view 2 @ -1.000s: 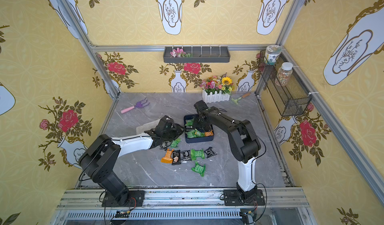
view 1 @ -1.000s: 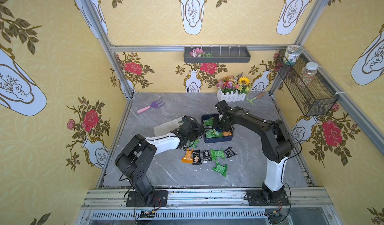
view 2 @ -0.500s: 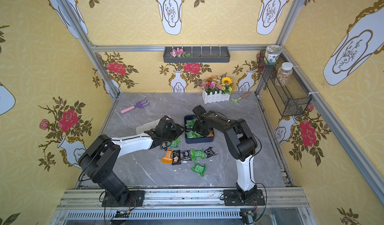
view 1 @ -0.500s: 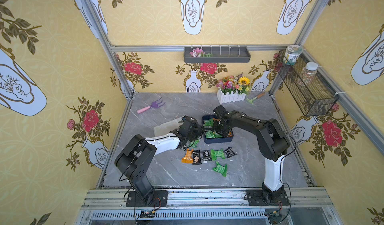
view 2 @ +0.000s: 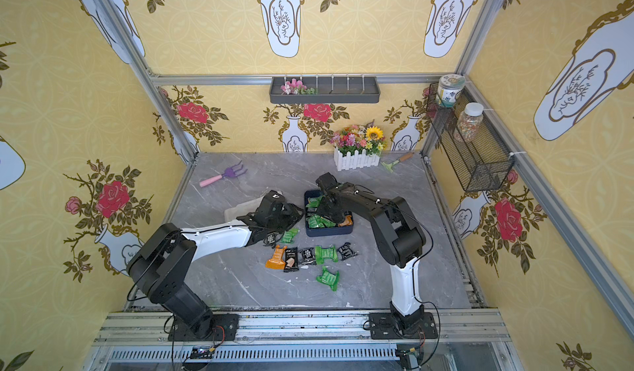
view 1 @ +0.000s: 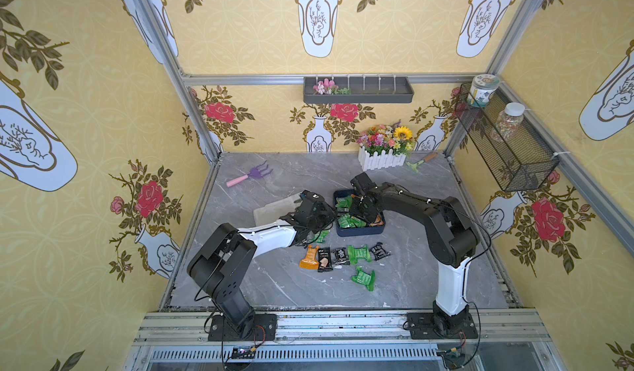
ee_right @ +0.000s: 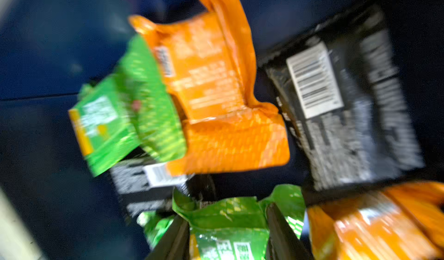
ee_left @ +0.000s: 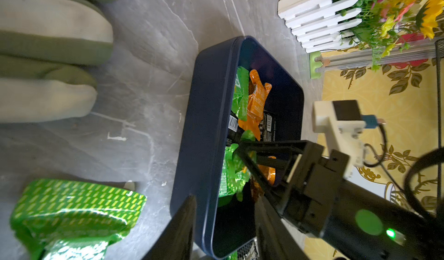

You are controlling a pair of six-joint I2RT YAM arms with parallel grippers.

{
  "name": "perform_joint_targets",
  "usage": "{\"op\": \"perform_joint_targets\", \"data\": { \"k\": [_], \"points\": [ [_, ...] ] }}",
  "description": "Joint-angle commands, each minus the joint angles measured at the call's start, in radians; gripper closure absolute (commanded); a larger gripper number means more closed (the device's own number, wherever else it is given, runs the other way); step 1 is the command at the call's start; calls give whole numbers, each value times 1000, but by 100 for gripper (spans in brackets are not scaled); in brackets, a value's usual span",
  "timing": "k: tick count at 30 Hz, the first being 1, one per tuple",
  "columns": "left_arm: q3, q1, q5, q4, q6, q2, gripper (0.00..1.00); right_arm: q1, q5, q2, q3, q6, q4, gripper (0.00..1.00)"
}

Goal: Take the cookies out of the storage box
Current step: Pick up the cookie from the storage box.

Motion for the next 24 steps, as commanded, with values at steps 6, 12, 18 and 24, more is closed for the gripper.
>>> {"op": "perform_joint_targets", "data": {
  "k": [6,12,18,24],
  "points": [
    [-4,0,-12,15,2,-1,55,3,88,-67,19,-65,-28,61],
    [-6,0,-14,15,1,-4,55,9,94,-90,21,-77,-44,62],
    [-11,0,-18,15,5,-15,55,29,131,-177,30,-97,-122,63],
    [-13,0,-17,17,17,-24,55,20,184,-342,-82,-162,-246,63]
  ]
}}
